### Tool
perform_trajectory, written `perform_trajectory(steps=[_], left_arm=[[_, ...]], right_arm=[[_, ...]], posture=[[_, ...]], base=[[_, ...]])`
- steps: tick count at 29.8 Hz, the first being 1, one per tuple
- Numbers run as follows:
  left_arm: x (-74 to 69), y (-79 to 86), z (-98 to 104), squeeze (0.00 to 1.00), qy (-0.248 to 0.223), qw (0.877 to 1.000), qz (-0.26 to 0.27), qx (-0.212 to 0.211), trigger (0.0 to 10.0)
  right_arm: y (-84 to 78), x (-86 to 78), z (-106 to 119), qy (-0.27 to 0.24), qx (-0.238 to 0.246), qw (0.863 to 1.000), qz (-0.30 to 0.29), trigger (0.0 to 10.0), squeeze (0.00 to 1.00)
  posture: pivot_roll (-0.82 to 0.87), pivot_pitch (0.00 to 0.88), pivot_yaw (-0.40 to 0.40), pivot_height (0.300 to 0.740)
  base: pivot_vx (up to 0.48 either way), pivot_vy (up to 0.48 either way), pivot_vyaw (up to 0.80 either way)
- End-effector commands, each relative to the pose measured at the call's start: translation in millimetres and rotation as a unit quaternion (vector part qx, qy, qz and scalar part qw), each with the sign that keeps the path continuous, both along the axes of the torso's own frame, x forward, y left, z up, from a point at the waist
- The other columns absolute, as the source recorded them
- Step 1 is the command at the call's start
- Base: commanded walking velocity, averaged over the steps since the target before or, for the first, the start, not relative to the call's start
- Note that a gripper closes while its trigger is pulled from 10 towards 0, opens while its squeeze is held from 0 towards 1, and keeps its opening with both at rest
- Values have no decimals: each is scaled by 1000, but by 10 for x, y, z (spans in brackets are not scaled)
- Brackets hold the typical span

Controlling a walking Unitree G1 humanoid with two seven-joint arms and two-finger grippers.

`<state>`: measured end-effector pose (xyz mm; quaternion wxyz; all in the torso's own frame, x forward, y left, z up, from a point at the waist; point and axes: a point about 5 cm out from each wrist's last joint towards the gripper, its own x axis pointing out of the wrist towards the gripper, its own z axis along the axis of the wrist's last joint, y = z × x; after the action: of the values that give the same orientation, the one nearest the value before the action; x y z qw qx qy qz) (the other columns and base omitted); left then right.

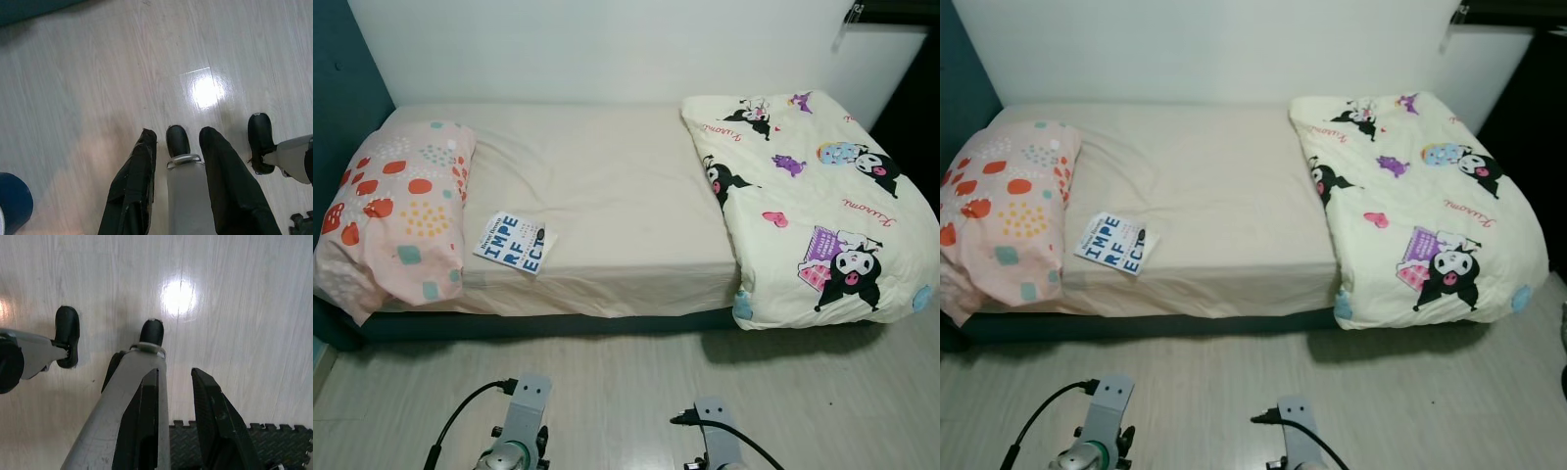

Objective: Clean up the room

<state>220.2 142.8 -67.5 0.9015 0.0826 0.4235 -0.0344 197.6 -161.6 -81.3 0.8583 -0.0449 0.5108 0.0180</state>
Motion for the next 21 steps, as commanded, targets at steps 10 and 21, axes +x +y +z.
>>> perform_trajectory(steps=[10,21], left_arm=[[-88,-4,-54,0,15,1000,10,0,10000],[-77,-60,-48,0,15,1000,3,-4,10000]], right_arm=[[8,-57,-30,8,2,1000,5,10000,0],[-57,-32,-13,5,-2,1000,1,10000,0]], posture=[[32,0,74,740],[41,0,70,740]], base=[[0,0,0],[0,0,0]])
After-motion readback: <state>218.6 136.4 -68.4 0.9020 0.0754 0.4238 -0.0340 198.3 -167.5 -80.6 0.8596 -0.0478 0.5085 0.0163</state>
